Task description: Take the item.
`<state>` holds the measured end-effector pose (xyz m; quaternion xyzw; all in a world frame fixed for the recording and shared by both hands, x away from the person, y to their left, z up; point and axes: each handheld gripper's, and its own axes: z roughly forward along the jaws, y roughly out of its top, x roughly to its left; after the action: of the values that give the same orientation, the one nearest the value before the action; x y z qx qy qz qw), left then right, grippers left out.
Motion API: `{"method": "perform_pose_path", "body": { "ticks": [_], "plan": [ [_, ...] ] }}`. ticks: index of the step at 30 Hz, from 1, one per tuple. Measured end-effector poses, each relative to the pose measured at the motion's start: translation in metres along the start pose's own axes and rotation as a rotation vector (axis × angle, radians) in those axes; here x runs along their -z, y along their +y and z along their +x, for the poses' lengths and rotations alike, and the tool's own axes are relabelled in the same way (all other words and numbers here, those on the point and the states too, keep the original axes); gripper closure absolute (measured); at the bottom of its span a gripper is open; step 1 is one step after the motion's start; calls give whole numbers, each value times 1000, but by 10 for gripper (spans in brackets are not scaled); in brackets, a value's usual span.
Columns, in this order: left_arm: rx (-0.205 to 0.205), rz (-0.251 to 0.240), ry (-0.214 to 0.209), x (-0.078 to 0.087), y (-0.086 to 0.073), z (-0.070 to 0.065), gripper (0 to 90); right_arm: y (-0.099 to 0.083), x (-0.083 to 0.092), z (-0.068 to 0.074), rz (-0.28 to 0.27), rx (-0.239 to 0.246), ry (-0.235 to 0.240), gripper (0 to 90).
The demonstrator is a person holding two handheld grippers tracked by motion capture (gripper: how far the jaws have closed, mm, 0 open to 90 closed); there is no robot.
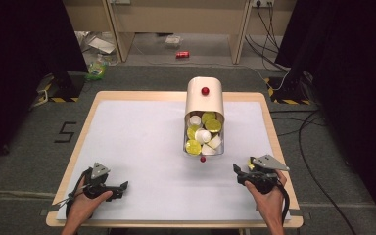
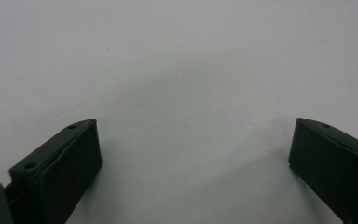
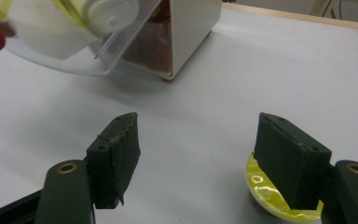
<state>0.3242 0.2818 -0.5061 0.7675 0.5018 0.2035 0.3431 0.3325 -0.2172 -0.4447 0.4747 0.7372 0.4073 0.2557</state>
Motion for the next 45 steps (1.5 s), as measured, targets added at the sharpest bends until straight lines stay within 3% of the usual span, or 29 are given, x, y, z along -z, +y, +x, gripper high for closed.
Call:
{"method": "perform_pose_path", "body": {
  "ticks": [9, 26, 42, 45],
  "plan": [
    [0, 0, 0, 0, 0, 0, 16, -12, 8, 11, 23, 6, 27, 302],
    [0, 0, 1, 0, 0, 0, 15, -30, 13, 15, 78, 4, 53, 280],
    [-1, 0, 1, 0, 0, 0, 16, -50, 12, 15, 197, 16, 72, 207],
    [-1, 0, 1, 0, 0, 0, 16, -56, 7, 17, 275, 32, 75, 156]
  ]
}}
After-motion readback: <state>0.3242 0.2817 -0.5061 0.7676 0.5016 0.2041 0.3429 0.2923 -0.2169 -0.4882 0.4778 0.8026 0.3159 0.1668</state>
